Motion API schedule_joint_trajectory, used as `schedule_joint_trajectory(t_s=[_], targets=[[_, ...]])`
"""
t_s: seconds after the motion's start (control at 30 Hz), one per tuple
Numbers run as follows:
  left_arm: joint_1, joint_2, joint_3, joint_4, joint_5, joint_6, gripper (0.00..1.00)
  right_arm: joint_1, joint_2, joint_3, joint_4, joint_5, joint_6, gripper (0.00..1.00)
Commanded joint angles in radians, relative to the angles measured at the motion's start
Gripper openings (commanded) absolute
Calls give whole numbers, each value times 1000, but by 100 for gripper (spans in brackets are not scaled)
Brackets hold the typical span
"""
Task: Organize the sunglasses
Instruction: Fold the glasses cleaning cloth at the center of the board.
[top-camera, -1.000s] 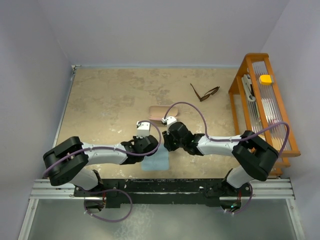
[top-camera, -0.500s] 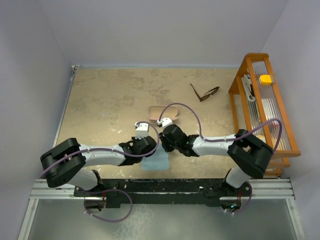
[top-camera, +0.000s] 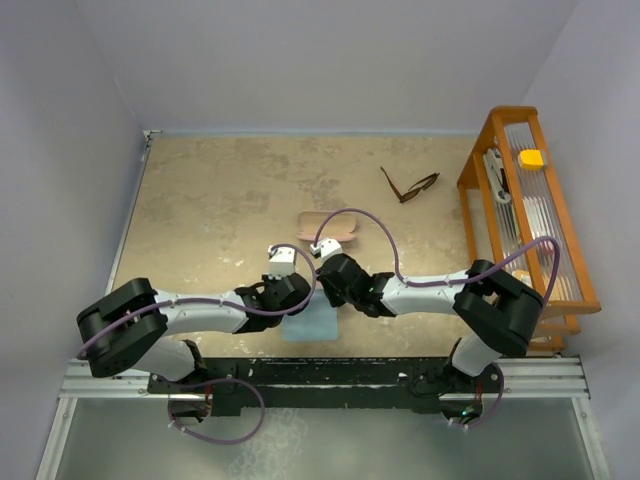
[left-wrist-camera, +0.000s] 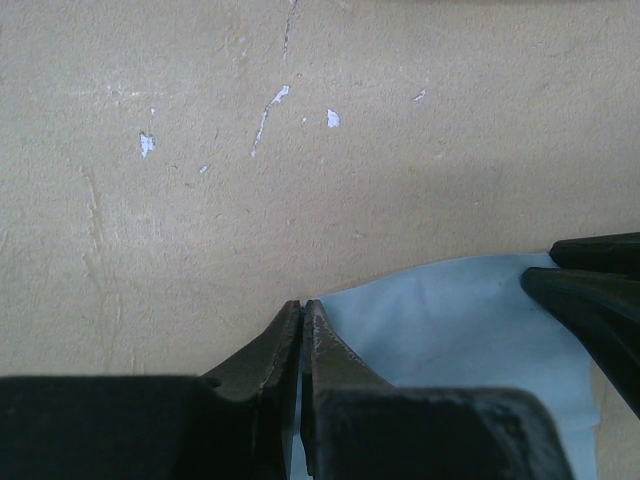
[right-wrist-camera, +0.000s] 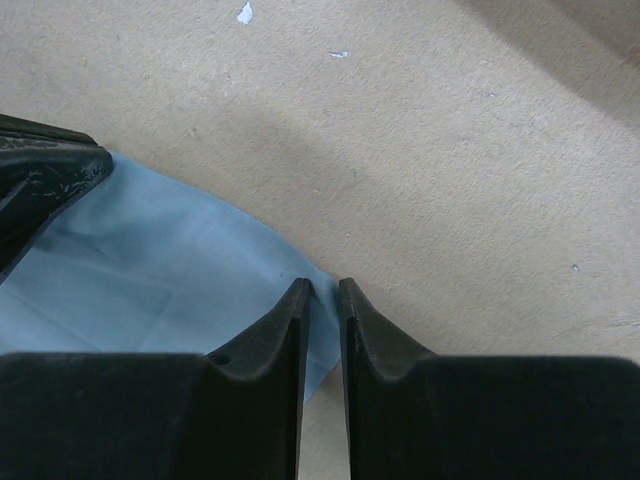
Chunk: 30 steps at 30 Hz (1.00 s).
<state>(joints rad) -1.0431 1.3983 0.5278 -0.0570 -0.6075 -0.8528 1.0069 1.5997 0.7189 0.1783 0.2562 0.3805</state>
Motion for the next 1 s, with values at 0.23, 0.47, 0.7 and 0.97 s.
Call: schedule_joint_trajectory(t_s=[0.23,0.47,0.7,0.97], targets=[[-3,-17,-10,34,1,0,0,1,8,5,-33,7,10,0],[-7,-39,14,-1,-21,8,0,5,-33,-4,-4,0,-17,0],[-29,-81,40,-49,-58,18,0,25,-72,9,-13,0,-31,0],[-61,-106,51,-76,-79,11,0,44,-115,6,-30,4,-34,0]])
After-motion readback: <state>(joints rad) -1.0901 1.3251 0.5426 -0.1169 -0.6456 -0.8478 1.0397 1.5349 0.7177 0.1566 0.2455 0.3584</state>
